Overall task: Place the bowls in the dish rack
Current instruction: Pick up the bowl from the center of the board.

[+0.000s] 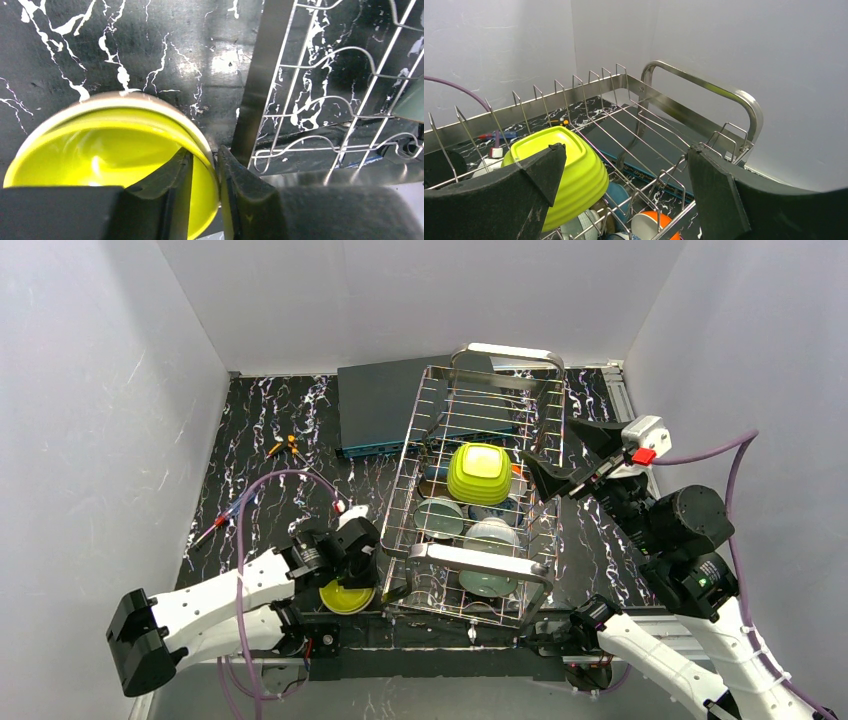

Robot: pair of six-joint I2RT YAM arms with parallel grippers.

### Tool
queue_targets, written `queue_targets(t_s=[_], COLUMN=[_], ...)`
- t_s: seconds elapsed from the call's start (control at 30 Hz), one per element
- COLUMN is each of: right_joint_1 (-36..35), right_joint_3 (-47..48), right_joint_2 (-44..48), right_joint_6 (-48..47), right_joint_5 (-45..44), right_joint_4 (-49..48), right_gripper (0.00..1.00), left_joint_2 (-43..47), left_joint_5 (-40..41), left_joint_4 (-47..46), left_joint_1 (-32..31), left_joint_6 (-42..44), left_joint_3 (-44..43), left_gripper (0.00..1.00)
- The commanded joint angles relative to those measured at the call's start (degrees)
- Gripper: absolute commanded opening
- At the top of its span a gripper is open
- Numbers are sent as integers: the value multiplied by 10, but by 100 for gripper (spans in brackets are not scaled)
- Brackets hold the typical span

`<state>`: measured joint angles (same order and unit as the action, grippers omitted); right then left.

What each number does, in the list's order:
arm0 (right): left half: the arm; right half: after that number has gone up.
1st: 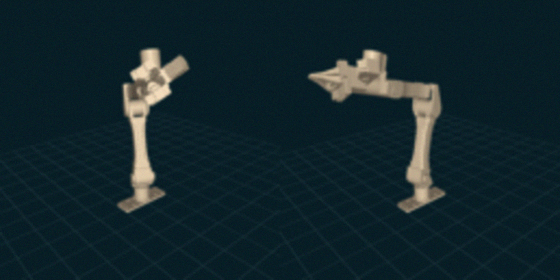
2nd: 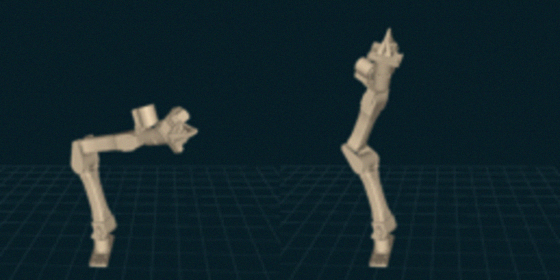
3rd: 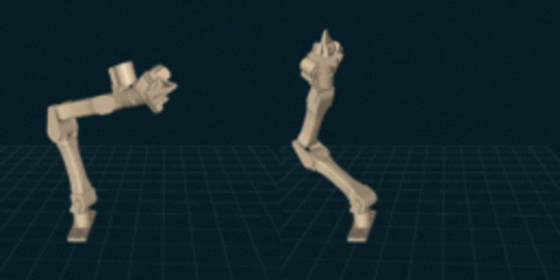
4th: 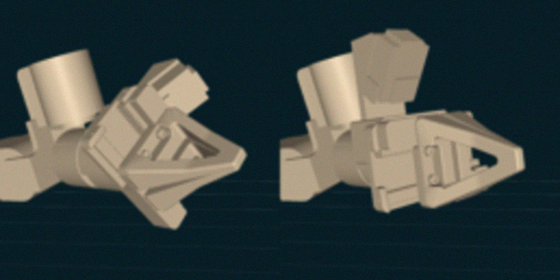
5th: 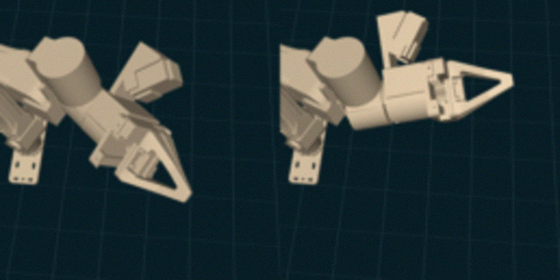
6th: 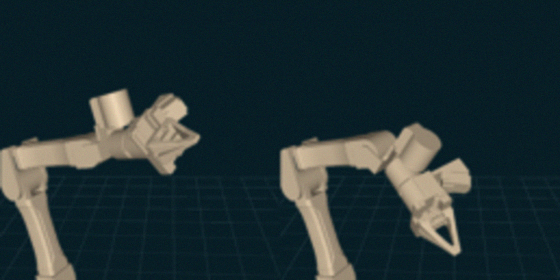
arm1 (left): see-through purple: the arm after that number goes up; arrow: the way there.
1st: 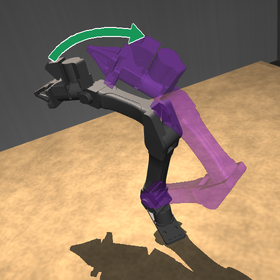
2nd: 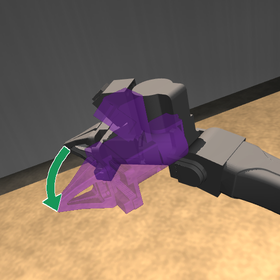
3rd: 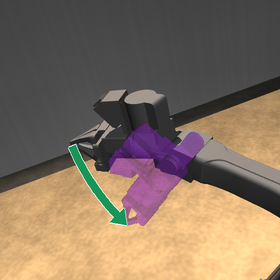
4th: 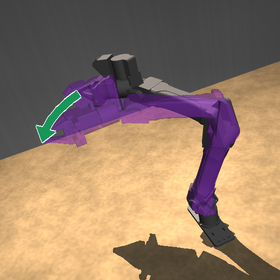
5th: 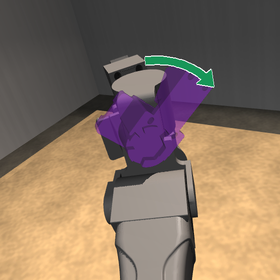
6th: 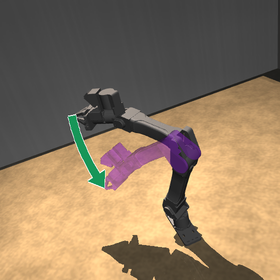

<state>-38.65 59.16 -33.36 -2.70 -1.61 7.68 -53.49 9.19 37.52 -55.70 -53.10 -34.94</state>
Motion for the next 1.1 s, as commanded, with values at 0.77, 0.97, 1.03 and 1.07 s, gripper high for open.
queue_targets(t_s=[0.77, 0.97, 1.03, 1.07], right_joint_1=[-1, -1, -1, -1], right_joint_3=[21, 32, 34, 34], right_joint_2=[-21, -34, -38, -38], right_joint_6=[23, 46, 50, 52], right_joint_5=[32, 58, 67, 69], right_joint_4=[-37, -45, -45, -45], right_gripper=[99, 99, 99, 99], left_joint_2=[121, 142, 154, 160], left_joint_5=[177, 231, 224, 221], left_joint_4=[72, 23, -17, -39], left_joint_1=[4, 4, 4, 4], left_joint_6=[99, 191, 221, 228], left_joint_3=[-190, -260, -265, -261], left_gripper=[0, 0, 0, 0])
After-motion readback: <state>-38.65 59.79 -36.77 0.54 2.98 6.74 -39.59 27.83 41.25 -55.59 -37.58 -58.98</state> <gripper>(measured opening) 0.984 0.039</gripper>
